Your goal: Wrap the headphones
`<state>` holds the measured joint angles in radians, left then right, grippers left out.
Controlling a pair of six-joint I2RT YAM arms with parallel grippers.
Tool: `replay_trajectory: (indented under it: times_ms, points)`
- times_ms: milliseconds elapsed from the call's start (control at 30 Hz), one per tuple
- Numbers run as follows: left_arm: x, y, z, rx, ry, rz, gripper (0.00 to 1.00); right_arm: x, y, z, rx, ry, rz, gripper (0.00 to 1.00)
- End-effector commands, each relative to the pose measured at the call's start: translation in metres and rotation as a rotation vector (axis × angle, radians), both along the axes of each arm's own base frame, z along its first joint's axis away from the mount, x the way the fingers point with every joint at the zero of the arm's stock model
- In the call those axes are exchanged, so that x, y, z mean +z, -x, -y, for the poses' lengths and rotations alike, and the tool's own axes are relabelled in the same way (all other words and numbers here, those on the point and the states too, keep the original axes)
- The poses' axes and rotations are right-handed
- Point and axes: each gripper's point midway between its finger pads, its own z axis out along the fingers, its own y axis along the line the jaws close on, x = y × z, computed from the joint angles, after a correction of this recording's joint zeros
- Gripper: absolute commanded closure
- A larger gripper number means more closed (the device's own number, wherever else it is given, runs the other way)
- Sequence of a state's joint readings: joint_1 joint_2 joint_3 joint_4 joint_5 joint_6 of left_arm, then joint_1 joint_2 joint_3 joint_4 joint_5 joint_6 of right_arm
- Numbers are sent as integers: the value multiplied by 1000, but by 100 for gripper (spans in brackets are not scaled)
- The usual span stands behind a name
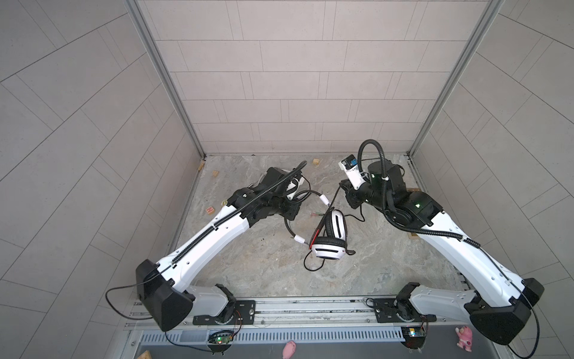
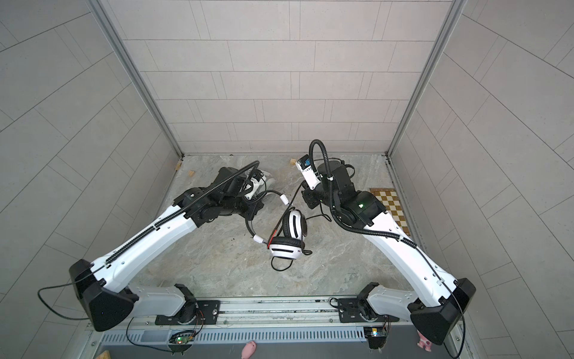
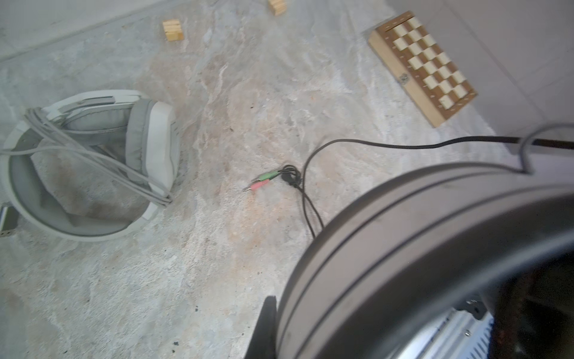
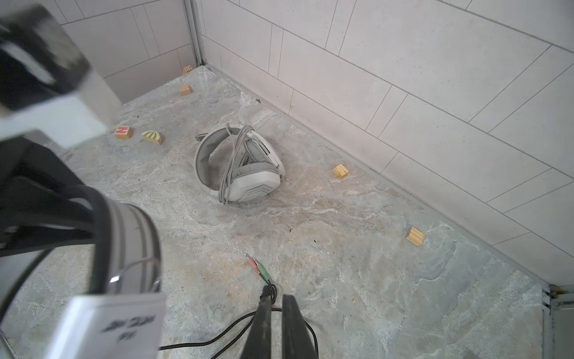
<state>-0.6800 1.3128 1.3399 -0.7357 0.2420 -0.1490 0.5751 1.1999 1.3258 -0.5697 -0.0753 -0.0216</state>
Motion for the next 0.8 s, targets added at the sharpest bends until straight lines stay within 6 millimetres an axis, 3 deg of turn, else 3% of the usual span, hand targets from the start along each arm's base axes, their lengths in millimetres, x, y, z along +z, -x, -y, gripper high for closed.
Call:
replay_trajectory:
  times_ms: [0,200,467,767]
  points:
    - [35,22,17,-109,158,-3,100,-7,-10,-3,-9,-47,5,89]
    - [73,32,18,-119,274,40,100,-25,-13,-11,27,-151,-48,81]
    - [122,39,24,-137,398,58,100,-43,-18,-45,124,-375,-106,73]
    - [174,45,26,-137,536,60,100,-55,-31,-59,131,-541,-67,75]
